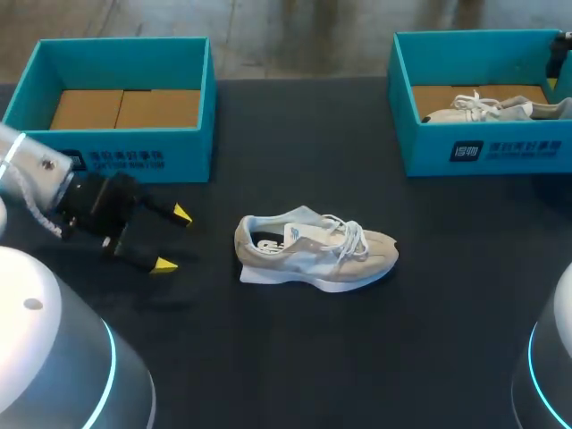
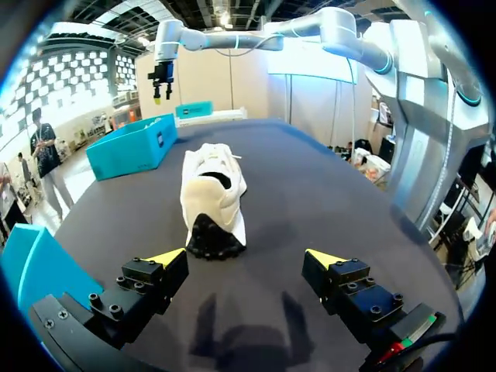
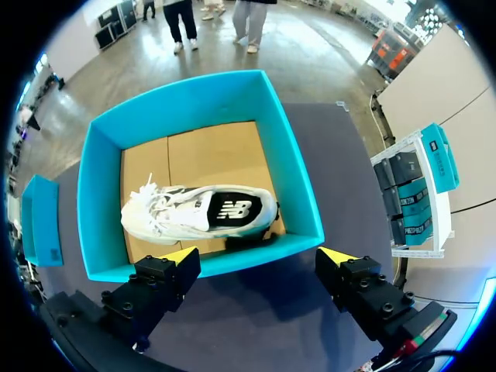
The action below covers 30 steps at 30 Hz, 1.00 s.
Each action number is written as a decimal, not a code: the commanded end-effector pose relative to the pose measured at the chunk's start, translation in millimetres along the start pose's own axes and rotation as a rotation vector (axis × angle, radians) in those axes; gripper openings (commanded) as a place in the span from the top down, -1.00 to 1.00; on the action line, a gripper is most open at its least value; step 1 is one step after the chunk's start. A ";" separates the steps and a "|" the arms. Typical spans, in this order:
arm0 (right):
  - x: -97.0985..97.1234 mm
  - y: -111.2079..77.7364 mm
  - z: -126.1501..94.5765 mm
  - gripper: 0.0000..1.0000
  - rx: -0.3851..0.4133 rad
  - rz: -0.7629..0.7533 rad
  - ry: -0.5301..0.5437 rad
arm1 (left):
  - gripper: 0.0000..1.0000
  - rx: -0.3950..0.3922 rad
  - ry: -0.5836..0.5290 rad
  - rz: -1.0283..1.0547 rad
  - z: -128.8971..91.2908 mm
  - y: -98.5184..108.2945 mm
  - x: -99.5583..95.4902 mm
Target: Take the shoe out of the shoebox, open the shoe tongue, remove and reinsert the insole, then place the shoe into the shoebox
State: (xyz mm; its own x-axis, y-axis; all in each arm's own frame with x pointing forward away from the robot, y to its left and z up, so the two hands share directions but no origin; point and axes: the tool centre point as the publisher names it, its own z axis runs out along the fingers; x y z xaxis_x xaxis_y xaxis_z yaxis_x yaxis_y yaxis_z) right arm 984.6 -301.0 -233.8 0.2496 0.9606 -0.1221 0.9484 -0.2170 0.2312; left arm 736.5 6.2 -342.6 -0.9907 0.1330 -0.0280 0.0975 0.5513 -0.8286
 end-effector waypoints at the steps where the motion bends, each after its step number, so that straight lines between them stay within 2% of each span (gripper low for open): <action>1: -0.3 -0.6 0.2 -1.00 -0.001 0.000 0.002 | -1.00 0.040 -0.141 -0.011 -0.1 13.0 6.2; 10: -0.3 -0.6 0.2 -1.00 -0.001 0.000 0.002 | -1.00 0.079 -0.164 -0.041 4.0 25.3 -3.2; 15: -0.3 -0.6 0.2 -1.00 -0.001 0.000 0.002 | -1.00 0.135 -0.155 -0.054 9.7 33.6 -14.4; 23: -0.3 -0.6 0.2 -1.00 -0.001 0.000 0.002 | -1.00 0.124 -0.127 -0.067 21.9 49.4 -27.5; 30: -0.3 -0.6 0.2 -1.00 -0.001 0.000 0.002 | -1.00 0.141 -0.152 -0.076 23.8 51.5 -31.0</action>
State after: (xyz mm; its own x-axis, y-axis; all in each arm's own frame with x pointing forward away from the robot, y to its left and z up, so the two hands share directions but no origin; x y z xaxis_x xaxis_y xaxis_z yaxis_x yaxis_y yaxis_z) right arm 984.6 -301.0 -233.8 0.2496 0.9606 -0.1221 0.9484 -0.2170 0.2312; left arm 769.4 12.0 -395.0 -0.9989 -0.0320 -0.0355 0.0180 0.4365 -0.8995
